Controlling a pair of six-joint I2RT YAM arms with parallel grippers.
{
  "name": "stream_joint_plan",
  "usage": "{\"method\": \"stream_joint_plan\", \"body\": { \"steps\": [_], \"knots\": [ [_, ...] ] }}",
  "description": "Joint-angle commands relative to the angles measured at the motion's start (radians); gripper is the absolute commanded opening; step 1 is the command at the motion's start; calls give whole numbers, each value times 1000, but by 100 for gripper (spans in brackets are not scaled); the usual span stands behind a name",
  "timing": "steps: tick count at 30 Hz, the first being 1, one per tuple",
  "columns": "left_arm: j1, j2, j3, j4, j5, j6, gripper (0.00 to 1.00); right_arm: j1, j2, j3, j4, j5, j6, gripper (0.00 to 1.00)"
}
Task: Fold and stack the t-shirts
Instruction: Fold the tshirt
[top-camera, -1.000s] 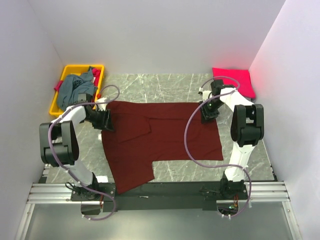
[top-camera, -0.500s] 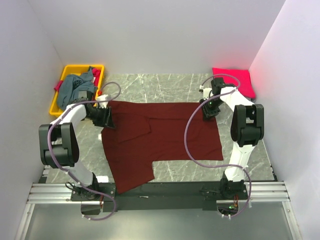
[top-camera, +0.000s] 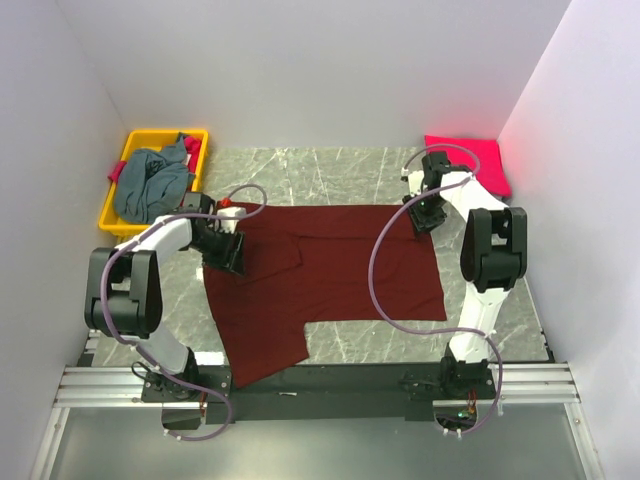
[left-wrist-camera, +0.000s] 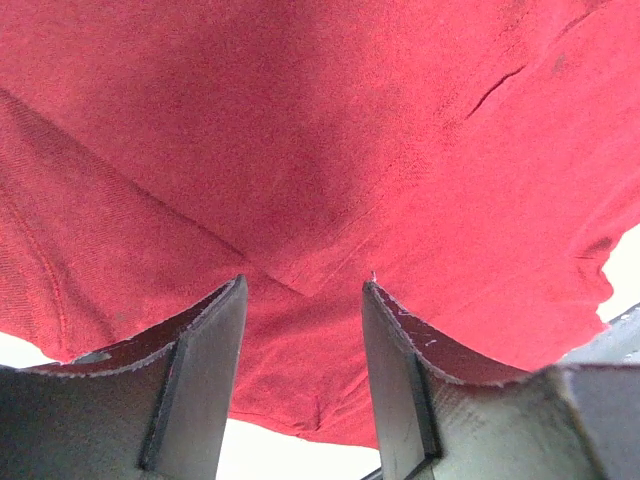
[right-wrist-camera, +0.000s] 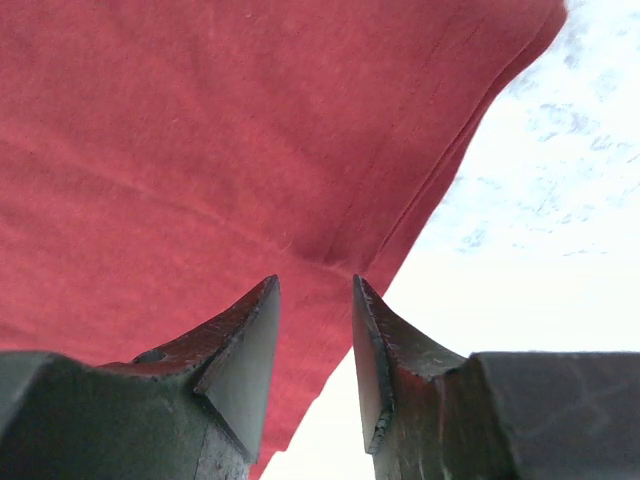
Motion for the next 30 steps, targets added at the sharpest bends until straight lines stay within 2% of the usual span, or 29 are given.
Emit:
{"method": "stream_joint_plan", "body": {
  "steps": [1, 9, 15, 20, 27, 30],
  "knots": [
    [-19, -36, -1, 8, -48, -12, 56, 5, 25, 30, 27, 42, -18, 43],
    [-24, 3, 15, -6, -93, 5, 54, 2, 102, 54, 33, 104, -23, 38],
    [-10, 9, 58, -29, -85, 48, 56, -1, 117, 114, 6, 90, -11, 39],
    [27, 49, 163, -8, -73, 49, 56, -1, 110, 123, 19, 90, -7, 39],
    [42, 202, 354, 49, -40, -12, 53, -2, 32, 126, -7, 53, 23, 40],
    [42, 257, 410, 74, -30, -32, 53, -5, -21, 110, -8, 51, 23, 47]
  ]
}}
